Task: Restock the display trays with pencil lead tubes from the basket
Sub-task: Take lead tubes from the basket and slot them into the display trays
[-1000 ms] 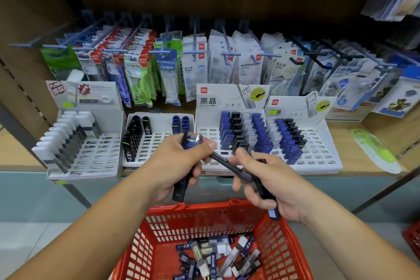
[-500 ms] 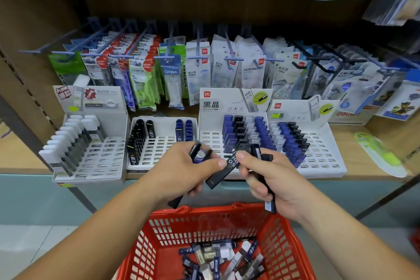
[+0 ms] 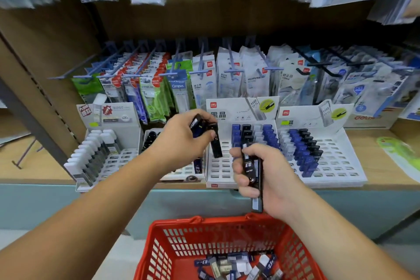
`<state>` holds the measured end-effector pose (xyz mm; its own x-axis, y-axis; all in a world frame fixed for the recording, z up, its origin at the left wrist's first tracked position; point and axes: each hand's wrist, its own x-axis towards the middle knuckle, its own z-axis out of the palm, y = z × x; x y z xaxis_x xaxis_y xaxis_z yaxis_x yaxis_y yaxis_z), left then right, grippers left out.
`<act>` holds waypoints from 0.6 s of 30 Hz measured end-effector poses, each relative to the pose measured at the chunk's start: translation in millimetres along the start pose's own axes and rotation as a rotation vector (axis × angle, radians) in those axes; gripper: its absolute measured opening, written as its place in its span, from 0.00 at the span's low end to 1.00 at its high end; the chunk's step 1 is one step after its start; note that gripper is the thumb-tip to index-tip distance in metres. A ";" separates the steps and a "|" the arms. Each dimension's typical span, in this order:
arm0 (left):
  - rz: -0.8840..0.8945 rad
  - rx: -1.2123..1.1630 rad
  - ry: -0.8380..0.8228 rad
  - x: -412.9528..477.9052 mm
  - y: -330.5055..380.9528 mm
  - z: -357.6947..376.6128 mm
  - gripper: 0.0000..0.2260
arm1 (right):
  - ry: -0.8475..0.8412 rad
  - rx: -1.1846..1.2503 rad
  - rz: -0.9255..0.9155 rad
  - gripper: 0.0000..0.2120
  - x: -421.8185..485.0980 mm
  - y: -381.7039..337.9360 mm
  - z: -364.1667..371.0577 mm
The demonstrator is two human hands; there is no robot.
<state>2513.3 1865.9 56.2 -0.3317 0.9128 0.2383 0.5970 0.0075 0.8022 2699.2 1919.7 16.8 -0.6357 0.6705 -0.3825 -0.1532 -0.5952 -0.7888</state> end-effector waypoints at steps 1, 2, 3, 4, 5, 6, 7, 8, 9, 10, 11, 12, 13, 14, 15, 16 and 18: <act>0.015 0.039 -0.004 11.8 -1.1 1.5 0.06 | -0.004 0.025 -0.014 0.10 -0.4 -1.3 -1.3; 0.025 0.064 -0.017 22.5 -2.4 4.0 0.05 | -0.003 0.025 -0.035 0.10 -1.3 -2.3 -2.9; 0.028 0.085 -0.032 32.4 -4.2 7.5 0.05 | -0.001 0.007 -0.056 0.10 -2.3 -3.1 -4.0; 0.029 0.115 -0.047 41.0 -6.3 11.9 0.05 | 0.002 -0.020 -0.075 0.10 -3.8 -3.7 -5.2; 0.028 0.161 -0.058 48.8 -9.6 17.0 0.05 | 0.004 -0.050 -0.089 0.11 -4.7 -4.4 -6.5; 0.031 0.221 -0.068 54.9 -13.0 22.3 0.05 | 0.010 -0.076 -0.098 0.11 -5.6 -4.8 -8.0; 0.036 0.286 -0.074 59.6 -17.4 27.1 0.06 | 0.019 -0.094 -0.106 0.12 -5.7 -4.6 -10.0; 0.045 0.345 -0.077 62.9 -21.3 31.3 0.06 | 0.030 -0.105 -0.112 0.12 -5.6 -4.2 -12.4; 0.057 0.395 -0.080 65.0 -25.0 34.9 0.07 | 0.042 -0.113 -0.116 0.13 -4.8 -3.6 -14.5; 0.065 0.428 -0.082 66.3 -28.2 37.6 0.08 | 0.050 -0.116 -0.116 0.13 -4.2 -3.1 -16.4; 0.072 0.446 -0.076 67.6 -30.6 39.6 0.08 | 0.057 -0.113 -0.113 0.14 -2.7 -2.8 -17.7; 0.081 0.452 -0.061 69.0 -32.1 40.8 0.08 | 0.066 -0.105 -0.108 0.15 -1.4 -2.3 -19.3; 0.088 0.451 -0.042 70.9 -33.9 41.6 0.09 | 0.074 -0.089 -0.103 0.16 0.2 -2.0 -20.4; 0.095 0.448 -0.028 72.9 -35.2 41.7 0.09 | 0.079 -0.065 -0.101 0.17 1.5 -2.1 -21.0; 0.097 0.449 -0.026 74.8 -36.6 41.5 0.09 | 0.079 -0.042 -0.100 0.16 2.6 -2.5 -20.9; 0.097 0.456 -0.037 76.3 -37.1 41.0 0.08 | 0.077 -0.026 -0.098 0.15 3.1 -3.3 -20.5; 0.090 0.487 -0.077 79.2 -38.6 40.2 0.08 | 0.071 -0.011 -0.098 0.09 3.1 -4.5 -19.9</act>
<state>2493.4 1954.3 22.1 -0.2191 0.9459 0.2391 0.8985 0.1001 0.4273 2713.0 1933.2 9.5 -0.5625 0.7551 -0.3366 -0.2035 -0.5211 -0.8289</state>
